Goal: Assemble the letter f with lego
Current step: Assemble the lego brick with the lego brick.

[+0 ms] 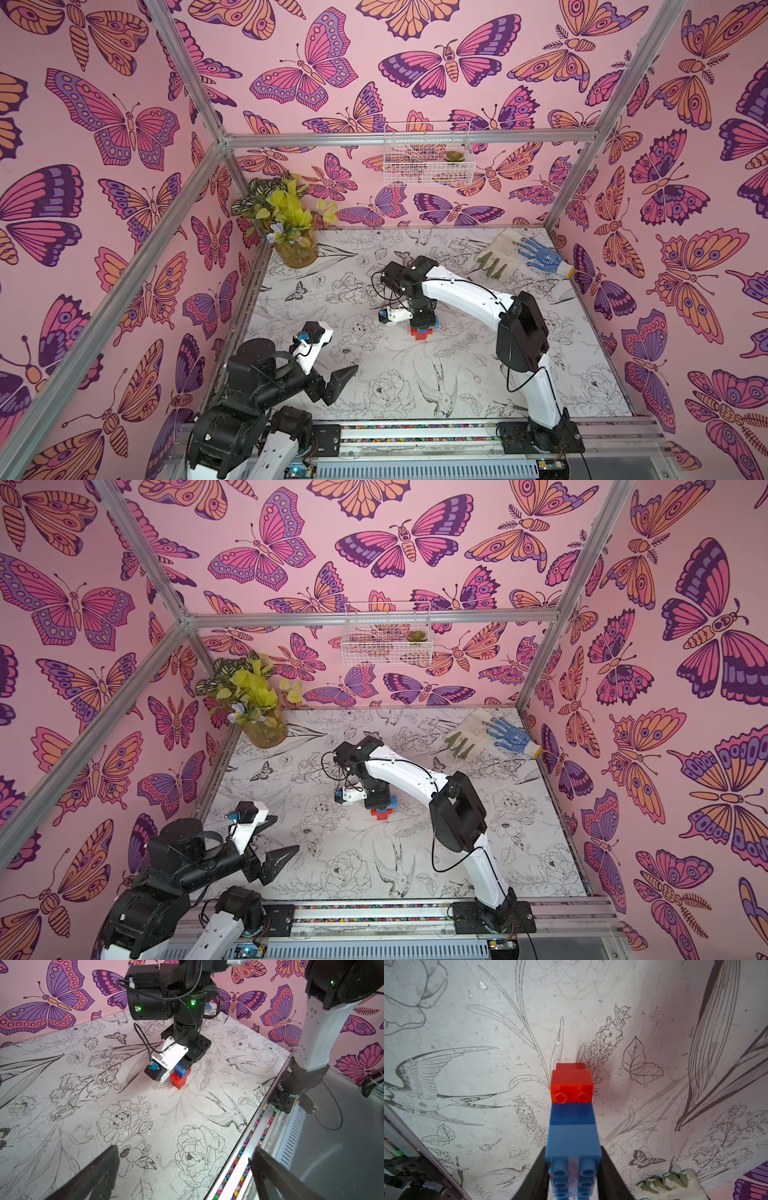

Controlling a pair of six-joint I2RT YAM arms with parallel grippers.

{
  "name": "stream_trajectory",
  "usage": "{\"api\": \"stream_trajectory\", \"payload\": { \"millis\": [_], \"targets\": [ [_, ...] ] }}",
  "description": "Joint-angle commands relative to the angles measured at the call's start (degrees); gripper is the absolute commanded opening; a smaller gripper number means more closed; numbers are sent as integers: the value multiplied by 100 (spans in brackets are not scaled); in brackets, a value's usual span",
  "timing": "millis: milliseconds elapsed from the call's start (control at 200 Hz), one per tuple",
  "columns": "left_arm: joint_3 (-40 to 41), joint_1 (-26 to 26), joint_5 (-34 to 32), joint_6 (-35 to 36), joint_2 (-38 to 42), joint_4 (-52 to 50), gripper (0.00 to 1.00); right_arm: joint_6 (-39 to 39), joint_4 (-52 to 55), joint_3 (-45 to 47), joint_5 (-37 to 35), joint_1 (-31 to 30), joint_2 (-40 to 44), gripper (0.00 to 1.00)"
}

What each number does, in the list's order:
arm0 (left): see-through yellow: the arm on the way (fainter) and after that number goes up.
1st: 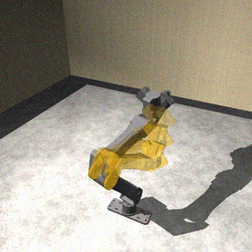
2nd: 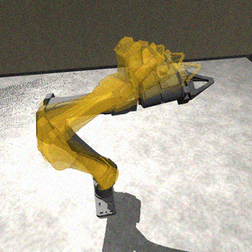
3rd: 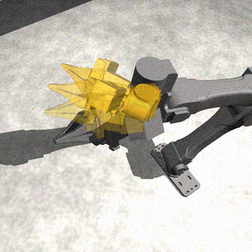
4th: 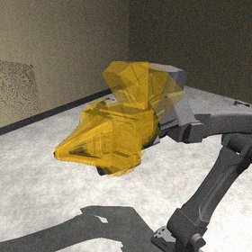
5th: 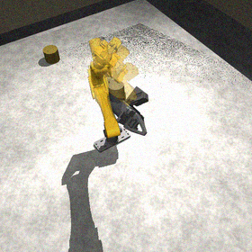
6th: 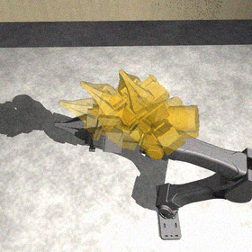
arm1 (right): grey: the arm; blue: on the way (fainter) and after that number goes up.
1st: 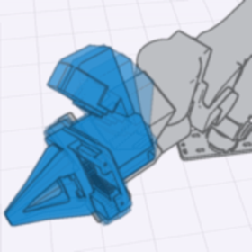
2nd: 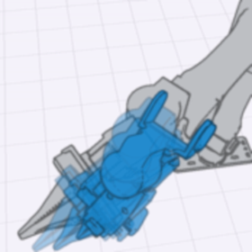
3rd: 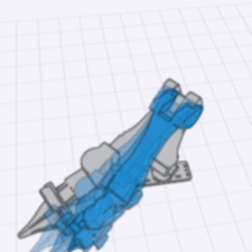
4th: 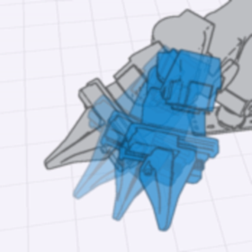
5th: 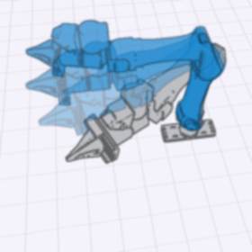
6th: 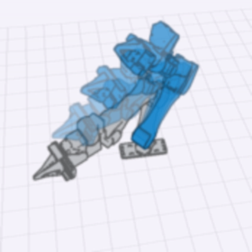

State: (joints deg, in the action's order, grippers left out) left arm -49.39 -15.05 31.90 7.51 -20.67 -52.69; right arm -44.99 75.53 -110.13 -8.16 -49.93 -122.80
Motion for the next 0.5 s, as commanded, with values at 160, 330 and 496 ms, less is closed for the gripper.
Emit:
{"api": "stream_trajectory", "payload": {
  "millis": [160,330,496],
  "targets": [
    [-45,-33,39,75,1,-93,100,52,-117,265,209,-34,-285,24],
    [-45,-33,50,75,1,-95,100,61,-122,238,284,-34,-141,28],
    [-45,-33,51,78,1,-93,100,145,-88,165,282,-33,-77,31]
  ]
}}
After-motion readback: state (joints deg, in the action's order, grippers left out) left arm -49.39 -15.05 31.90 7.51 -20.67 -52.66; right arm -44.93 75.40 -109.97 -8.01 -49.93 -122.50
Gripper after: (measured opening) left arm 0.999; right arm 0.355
